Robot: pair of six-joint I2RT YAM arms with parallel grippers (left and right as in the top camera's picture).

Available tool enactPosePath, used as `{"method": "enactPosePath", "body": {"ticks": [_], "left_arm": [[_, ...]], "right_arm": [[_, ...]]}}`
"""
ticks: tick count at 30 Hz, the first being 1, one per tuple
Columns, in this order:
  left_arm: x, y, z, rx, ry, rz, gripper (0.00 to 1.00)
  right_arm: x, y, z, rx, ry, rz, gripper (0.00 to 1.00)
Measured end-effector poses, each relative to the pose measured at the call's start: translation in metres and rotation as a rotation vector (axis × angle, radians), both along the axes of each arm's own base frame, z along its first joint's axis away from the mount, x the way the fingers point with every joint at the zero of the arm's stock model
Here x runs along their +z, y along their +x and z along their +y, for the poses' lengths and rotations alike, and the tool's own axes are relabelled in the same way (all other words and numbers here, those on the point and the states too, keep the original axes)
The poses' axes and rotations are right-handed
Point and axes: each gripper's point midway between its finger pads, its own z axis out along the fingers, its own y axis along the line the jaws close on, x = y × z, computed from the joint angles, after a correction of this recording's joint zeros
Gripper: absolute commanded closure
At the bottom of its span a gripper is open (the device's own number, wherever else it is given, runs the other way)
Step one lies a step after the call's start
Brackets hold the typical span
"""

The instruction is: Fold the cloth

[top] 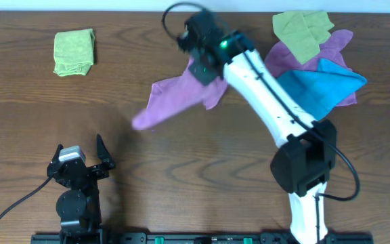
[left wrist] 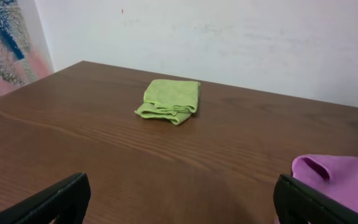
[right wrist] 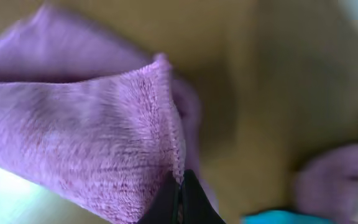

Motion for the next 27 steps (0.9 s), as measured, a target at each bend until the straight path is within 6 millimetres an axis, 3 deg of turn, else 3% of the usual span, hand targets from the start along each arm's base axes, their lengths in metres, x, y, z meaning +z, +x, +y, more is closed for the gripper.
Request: {"method": "enactPosePath", "body": {"ticks": [4, 6, 10, 13, 21, 27], "left_arm": [[0.000, 0.000, 0.000, 0.000, 0.000, 0.000, 0.05], [0.000, 0.000, 0.000, 0.000, 0.000, 0.000, 0.05], [0.000, 0.000, 0.000, 0.000, 0.000, 0.000, 0.05], [0.000, 0.000, 0.000, 0.000, 0.000, 0.000, 0.05], [0.000, 0.000, 0.000, 0.000, 0.000, 0.000, 0.05], [0.000, 0.000, 0.000, 0.000, 0.000, 0.000, 0.05]], "right_arm": [[0.060, 0.030, -0.038, -0.122, -0.005, -0.141, 0.99], [0.084, 0.035, -0.054, -0.165, -0.003, -0.181, 0.99], [0.123, 0.028, -0.065, -0.191, 0.006, -0.224, 0.99], [0.142, 0.012, -0.062, -0.170, 0.024, -0.223, 0.99], [0.153, -0.028, -0.060, -0.113, 0.072, -0.133, 0.99], [0.198, -0.098, -0.081, -0.078, 0.128, -0.115, 0.99]]}}
